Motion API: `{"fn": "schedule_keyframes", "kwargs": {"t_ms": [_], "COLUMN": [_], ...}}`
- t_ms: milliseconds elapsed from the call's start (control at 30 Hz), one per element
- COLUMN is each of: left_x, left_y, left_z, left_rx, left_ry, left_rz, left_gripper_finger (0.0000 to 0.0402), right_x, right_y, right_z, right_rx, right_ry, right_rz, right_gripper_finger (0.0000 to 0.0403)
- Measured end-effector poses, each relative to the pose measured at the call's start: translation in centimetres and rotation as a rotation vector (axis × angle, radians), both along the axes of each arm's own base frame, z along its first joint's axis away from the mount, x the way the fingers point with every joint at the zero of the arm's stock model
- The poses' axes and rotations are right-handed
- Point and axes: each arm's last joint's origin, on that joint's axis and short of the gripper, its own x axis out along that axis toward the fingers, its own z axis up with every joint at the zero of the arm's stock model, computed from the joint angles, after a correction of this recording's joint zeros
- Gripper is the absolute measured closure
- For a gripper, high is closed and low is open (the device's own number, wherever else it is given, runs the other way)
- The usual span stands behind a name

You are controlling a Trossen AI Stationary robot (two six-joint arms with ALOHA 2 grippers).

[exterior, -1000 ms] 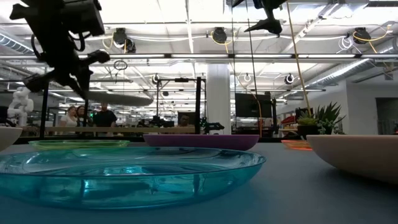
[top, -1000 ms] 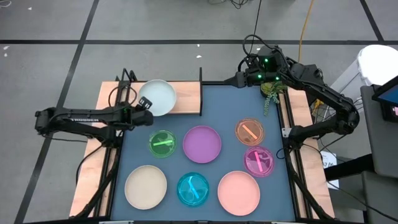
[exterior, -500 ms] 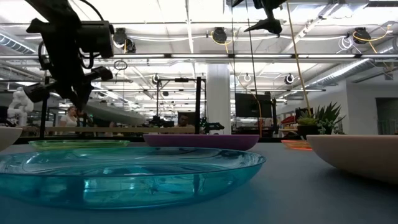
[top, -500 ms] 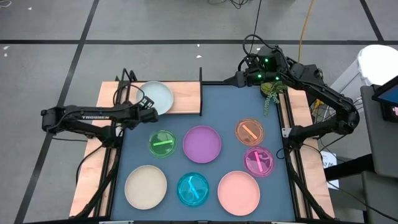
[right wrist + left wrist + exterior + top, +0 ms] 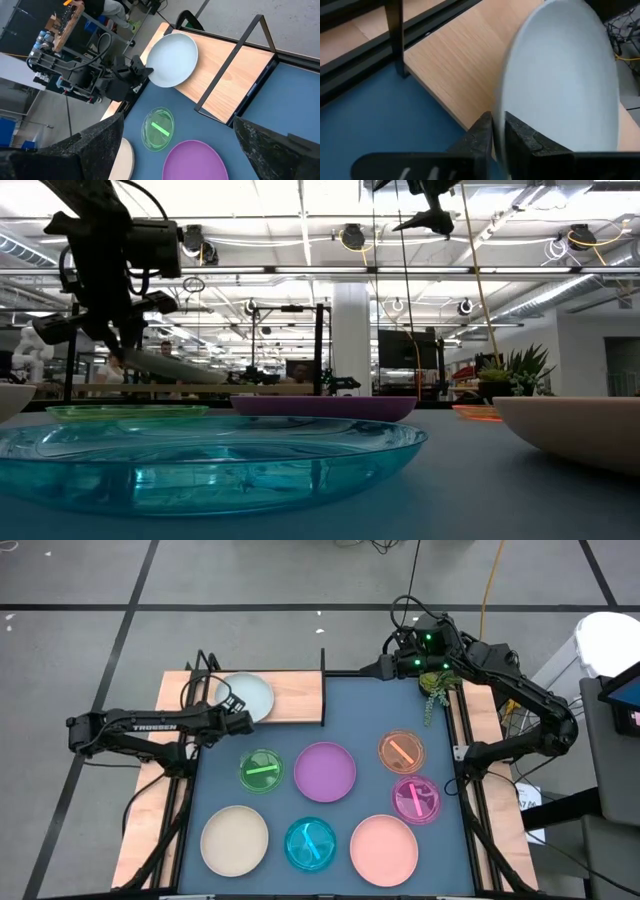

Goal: Place and stack plates onto a shelf
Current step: Put the gray plate on the shelf

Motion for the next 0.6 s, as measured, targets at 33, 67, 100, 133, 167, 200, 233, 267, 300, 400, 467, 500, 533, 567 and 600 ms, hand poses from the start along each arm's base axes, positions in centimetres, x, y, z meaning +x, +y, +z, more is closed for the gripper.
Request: {"fn": "schedule_keyframes", "kwargs": {"t_ms": [33,67,100,133,167,200,233,267,300,400,467,500,533,567,600], "left_x": [0.00,0.00,-0.02,-0.04,-0.06,-0.07,-0.08,-0.11,-0.12,-0.11,-0.09,-0.05,0.01,0.14,0.29], "left_y": [0.00,0.00,-0.01,-0.01,-0.02,-0.02,-0.03,-0.03,-0.04,-0.04,-0.06,-0.11,-0.17,-0.24,-0.34], "left_z": [0.00,0.00,0.00,-0.01,-0.01,-0.01,-0.01,-0.01,-0.02,-0.01,-0.02,-0.02,-0.01,0.02,0.09], "left_rx": [0.000,0.000,-0.001,-0.002,-0.002,-0.002,-0.003,-0.004,-0.005,-0.008,-0.020,-0.031,-0.044,-0.053,-0.062], "left_ry": [0.000,0.001,0.002,0.005,0.007,0.008,0.010,0.014,0.017,0.029,0.037,0.038,0.039,0.035,0.029], "left_rz": [0.000,0.000,0.000,0.000,0.000,0.000,-0.001,-0.002,-0.004,-0.020,-0.038,-0.051,-0.071,-0.097,-0.129], "left_gripper_finger": [0.0347,0.0342,0.0338,0.0336,0.0334,0.0334,0.0333,0.0333,0.0333,0.0332,0.0332,0.0332,0.0332,0.0332,0.0332], "right_x": [0.00,0.00,0.00,0.00,0.00,0.00,0.00,0.00,0.00,0.00,0.00,0.00,0.00,0.00,0.00], "right_y": [0.00,0.00,0.00,0.00,0.00,0.00,0.00,0.00,0.00,0.00,0.00,0.00,0.00,0.00,0.00], "right_z": [0.00,0.00,0.00,0.00,0.00,0.00,0.00,0.00,0.00,0.00,0.00,0.00,0.00,0.00,0.00], "right_rx": [0.000,0.000,0.000,0.000,0.000,0.000,0.000,0.000,0.000,0.000,0.000,0.000,0.000,0.000,0.000], "right_ry": [0.000,0.000,0.000,0.000,0.000,0.000,0.000,0.000,0.000,0.000,0.000,0.000,0.000,0.000,0.000], "right_rz": [0.000,0.000,0.000,0.000,0.000,0.000,0.000,0.000,0.000,0.000,0.000,0.000,0.000,0.000,0.000], "right_gripper_finger": [0.0046,0.0046,0.0046,0.0046,0.0046,0.0046,0.0046,0.0046,0.0046,0.0046,0.0046,0.0046,0.0046,0.0046,0.0046]}}
